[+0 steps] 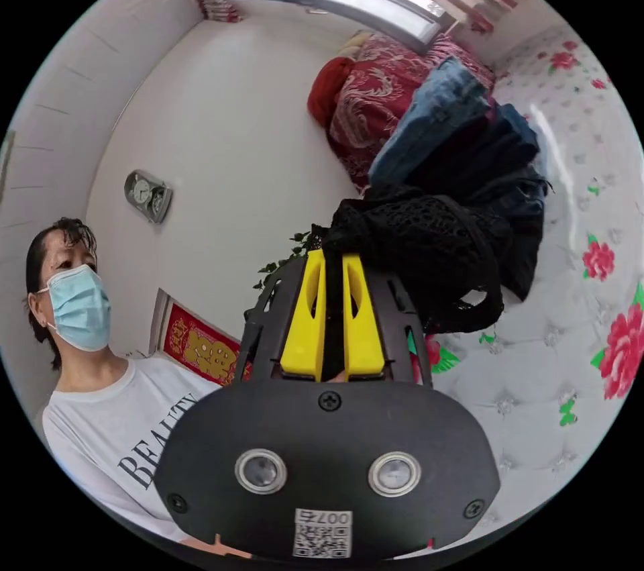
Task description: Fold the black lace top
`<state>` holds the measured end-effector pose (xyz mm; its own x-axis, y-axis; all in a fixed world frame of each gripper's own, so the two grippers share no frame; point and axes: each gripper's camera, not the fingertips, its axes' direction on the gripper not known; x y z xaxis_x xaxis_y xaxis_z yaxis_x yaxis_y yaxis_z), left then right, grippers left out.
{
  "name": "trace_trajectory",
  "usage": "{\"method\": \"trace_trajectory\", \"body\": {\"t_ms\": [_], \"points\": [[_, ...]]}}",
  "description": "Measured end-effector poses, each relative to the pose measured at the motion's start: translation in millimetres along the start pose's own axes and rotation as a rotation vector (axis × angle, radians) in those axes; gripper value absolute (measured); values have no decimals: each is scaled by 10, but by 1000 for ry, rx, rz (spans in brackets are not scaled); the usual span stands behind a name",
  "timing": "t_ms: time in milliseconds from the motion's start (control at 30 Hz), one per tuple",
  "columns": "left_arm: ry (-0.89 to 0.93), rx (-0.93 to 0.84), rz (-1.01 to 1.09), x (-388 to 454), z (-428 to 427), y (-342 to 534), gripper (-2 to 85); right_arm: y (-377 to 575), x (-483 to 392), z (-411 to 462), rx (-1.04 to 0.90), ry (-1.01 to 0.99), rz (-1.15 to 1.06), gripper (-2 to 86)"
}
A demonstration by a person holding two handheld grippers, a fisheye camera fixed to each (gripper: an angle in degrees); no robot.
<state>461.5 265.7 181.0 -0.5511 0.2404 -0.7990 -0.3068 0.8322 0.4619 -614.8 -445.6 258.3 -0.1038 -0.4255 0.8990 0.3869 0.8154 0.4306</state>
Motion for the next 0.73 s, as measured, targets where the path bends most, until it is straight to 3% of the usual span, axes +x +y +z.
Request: {"method": "trace_trajectory", "body": {"t_ms": [133, 200, 333, 533, 733], "points": [[-240, 25, -8, -11, -315, 187, 13, -293, -268, 782, -80, 65, -88, 67], [-465, -69, -196, -383, -283, 506, 29, -239, -165, 1054, -123, 162, -66, 79], [-652, -200, -391, -752, -154, 1148, 33, 323, 300, 1167, -263, 330, 37, 92], [-773, -400, -399, -575, 301, 1816, 42, 1454, 970, -111, -274, 635, 321, 98], [-695, -610, -247, -243, 1135, 1915, 49, 2035, 856, -2141, 16, 958, 551, 107]]}}
